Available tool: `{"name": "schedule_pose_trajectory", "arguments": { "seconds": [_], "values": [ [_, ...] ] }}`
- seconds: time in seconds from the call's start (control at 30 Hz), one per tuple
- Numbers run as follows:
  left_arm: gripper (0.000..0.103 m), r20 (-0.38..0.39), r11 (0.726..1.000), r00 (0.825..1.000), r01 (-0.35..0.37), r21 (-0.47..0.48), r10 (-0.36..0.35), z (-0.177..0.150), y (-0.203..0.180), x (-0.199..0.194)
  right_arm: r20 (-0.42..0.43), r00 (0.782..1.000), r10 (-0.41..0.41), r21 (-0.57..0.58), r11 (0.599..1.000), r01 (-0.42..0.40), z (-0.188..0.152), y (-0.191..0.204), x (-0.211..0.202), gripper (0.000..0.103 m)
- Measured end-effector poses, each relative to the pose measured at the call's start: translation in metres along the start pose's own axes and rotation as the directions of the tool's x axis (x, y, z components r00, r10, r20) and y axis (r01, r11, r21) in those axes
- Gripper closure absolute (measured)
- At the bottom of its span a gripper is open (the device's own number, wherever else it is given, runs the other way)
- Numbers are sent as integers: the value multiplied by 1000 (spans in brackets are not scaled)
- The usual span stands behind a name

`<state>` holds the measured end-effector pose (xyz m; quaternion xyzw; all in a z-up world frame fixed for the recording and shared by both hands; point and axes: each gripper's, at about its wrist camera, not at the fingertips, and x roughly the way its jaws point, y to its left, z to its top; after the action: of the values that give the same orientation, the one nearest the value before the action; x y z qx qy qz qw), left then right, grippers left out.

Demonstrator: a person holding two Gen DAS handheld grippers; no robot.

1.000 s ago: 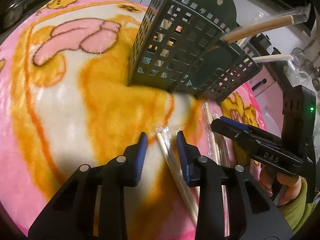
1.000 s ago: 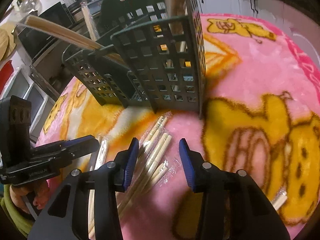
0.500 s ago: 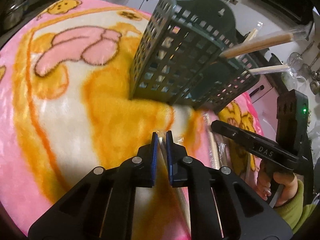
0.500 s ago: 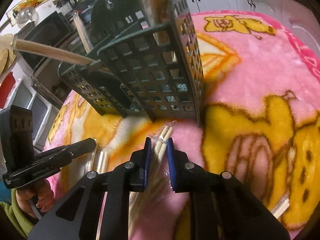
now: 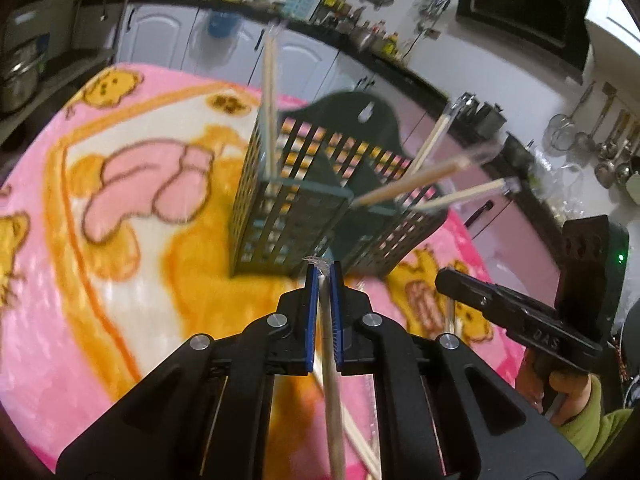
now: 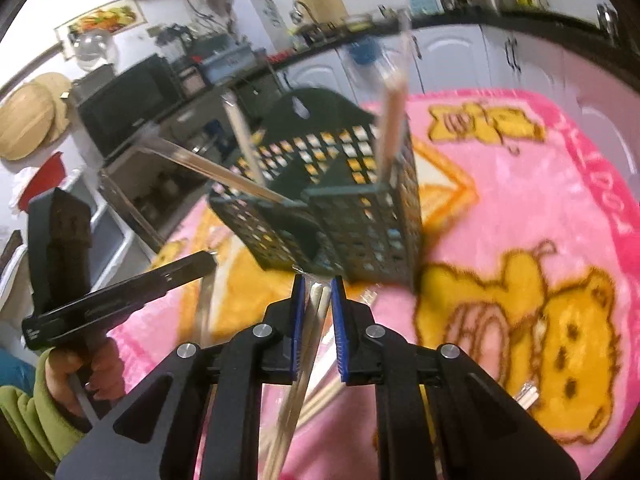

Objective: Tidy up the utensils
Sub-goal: 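Lift both held chopsticks upright with both tools toward the green caddy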

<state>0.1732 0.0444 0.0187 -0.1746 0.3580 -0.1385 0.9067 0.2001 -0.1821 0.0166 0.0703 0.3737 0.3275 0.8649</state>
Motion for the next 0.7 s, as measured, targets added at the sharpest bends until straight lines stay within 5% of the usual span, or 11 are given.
{"name": "schedule_pose_trajectory", "arguments": {
  "seconds": [0.7],
  "values": [
    [100,188,996,982,7,93,-25,43,-34,-55,215,976,17,-176,984,21,36,54,-61,93]
  ]
}}
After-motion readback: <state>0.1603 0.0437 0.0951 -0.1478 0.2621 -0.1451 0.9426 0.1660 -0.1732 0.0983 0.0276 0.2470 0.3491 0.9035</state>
